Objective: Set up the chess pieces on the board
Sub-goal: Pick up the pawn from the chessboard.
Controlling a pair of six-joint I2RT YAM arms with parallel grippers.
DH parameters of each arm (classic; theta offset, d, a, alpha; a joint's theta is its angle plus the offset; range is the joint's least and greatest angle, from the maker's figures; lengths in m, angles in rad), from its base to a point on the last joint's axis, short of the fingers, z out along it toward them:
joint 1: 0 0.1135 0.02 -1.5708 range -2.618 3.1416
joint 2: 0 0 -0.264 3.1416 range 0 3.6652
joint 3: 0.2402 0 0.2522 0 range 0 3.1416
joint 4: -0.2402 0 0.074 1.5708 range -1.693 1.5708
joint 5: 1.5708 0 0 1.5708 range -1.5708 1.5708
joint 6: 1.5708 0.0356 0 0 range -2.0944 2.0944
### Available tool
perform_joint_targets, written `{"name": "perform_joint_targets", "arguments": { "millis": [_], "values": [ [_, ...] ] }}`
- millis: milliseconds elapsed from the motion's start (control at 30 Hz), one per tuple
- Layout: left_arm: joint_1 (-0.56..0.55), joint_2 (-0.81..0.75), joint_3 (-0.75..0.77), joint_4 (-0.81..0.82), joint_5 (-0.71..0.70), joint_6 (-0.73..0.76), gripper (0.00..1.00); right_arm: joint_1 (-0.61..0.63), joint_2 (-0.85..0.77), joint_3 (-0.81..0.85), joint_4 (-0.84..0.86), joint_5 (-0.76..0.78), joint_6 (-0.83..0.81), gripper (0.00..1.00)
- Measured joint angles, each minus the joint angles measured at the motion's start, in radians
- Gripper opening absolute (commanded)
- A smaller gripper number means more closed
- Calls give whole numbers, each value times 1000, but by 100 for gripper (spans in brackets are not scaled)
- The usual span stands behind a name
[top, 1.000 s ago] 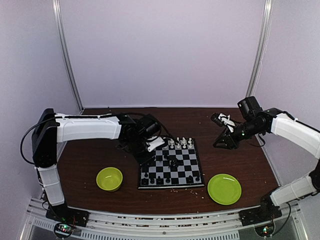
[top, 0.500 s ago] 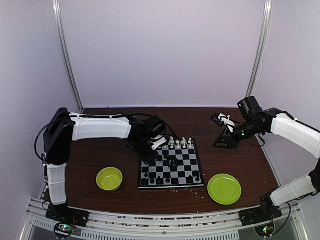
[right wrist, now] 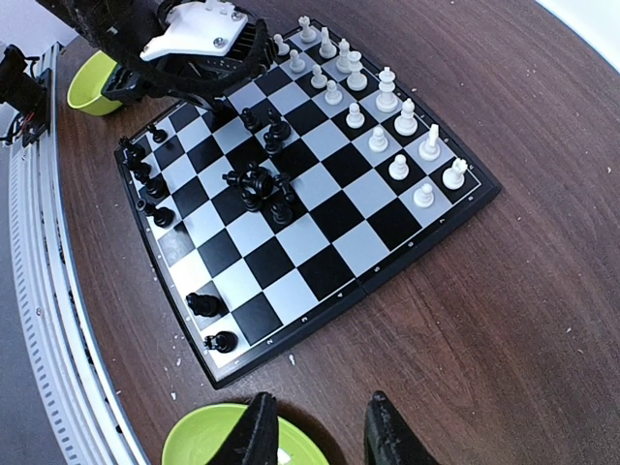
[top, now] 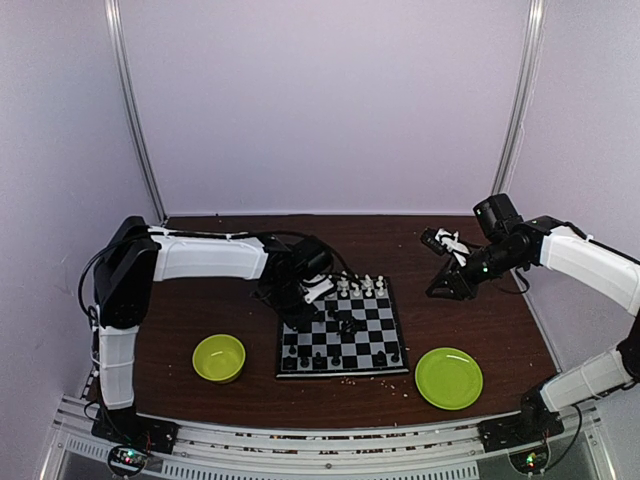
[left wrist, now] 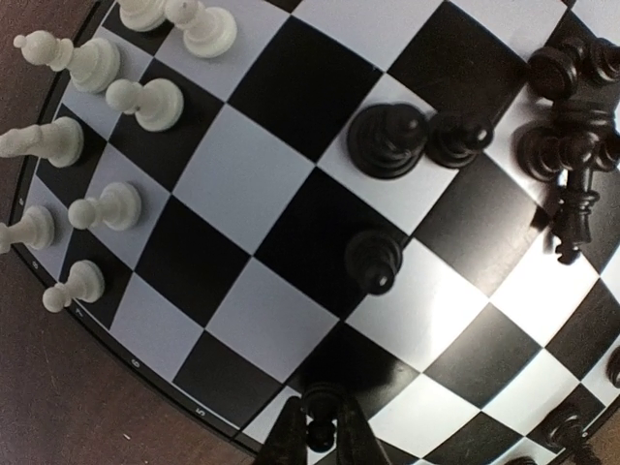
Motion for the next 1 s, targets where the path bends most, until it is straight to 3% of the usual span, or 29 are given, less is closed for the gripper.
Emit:
{"name": "perform_joint_targets", "arguments": {
  "millis": [67, 533, 1000],
  "values": [
    [0, 0, 1, 0, 6, 0, 0, 0, 0, 0, -1, 0, 0, 30],
    [-30, -126, -50, -7, 153, 49, 0, 0, 12, 0, -9, 0, -4, 30],
    [-61, -97, -73, -48, 206, 99, 0, 0, 24, 3, -17, 0, -7, 30]
  ]
}}
